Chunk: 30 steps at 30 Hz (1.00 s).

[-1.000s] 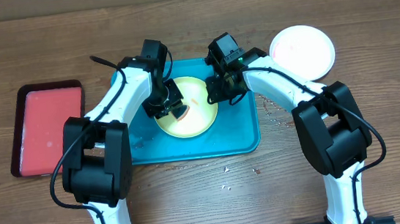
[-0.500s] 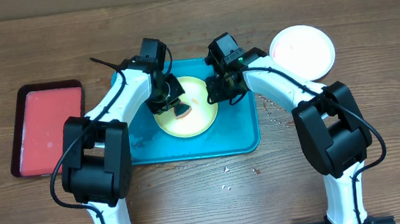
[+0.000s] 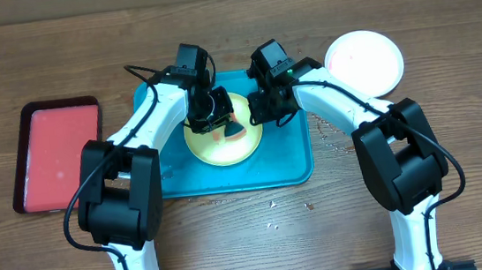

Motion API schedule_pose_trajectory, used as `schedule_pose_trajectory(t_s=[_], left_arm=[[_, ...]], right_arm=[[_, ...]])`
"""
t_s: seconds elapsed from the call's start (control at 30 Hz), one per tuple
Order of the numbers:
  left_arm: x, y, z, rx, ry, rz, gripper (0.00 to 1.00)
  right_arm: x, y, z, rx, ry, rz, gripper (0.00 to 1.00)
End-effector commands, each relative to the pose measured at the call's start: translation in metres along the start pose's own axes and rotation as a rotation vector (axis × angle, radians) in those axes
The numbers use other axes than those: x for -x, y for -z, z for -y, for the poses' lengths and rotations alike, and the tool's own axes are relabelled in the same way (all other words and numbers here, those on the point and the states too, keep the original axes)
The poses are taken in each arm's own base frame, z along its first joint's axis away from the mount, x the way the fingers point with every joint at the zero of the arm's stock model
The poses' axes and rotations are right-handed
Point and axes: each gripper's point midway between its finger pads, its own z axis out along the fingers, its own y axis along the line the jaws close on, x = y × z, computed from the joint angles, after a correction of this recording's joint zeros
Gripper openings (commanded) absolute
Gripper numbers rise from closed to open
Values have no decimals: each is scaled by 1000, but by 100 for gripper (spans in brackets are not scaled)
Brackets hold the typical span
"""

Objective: Clean dirty plates on tray and stack at the side
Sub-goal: 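Scrub the yellow plate with the sponge in the left gripper, then return the sponge with the left gripper to the red tray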

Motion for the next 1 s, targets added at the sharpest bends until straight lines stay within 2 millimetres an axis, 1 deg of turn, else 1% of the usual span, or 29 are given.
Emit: schedule_pose_trajectory(t_s=[0.0, 0.13, 0.2, 0.23, 0.33, 0.4, 0.5, 0.57, 0.73, 0.77, 0.8, 0.87, 0.93, 0.97], left_arm=[[3, -13, -36, 188, -19, 40, 4], [-1, -25, -68, 320, -15, 24, 4], [-1, -21, -84, 387, -21, 22, 4], [1, -17, -91, 422, -17, 31, 4], [9, 6, -105, 514, -6, 66, 4], [19, 29, -110, 580, 0, 100, 4], [31, 59, -109, 637, -2, 150, 4], [39, 76, -100, 637, -5, 184, 4], [52, 101, -68, 522, 1, 226, 4], [56, 110, -60, 475, 12, 234, 4], [59, 119, -59, 449, 26, 244, 4], [65, 134, -65, 423, 60, 268, 4], [72, 150, -84, 423, 114, 292, 4], [76, 158, -98, 429, 151, 297, 4]], right_arm=[[-2, -4, 1, -8, 6, -7, 4], [-4, -4, 1, -10, 4, -14, 4], [-6, -4, 2, -12, 3, -20, 4], [-7, -4, 2, -12, 2, -24, 4], [-9, -4, 3, -15, 0, -32, 4], [-9, -4, 3, -15, 0, -32, 4], [-8, -4, 3, -15, 0, -31, 4], [-8, -4, 2, -14, 0, -31, 4], [-8, -4, 2, -14, 0, -31, 4], [-8, -4, 2, -13, 0, -30, 4], [-7, -3, 1, -11, 1, -28, 4], [-4, 0, -3, 8, 2, -27, 4], [2, 7, -8, 22, 6, -16, 4], [6, 11, -11, 24, 10, -4, 4]])
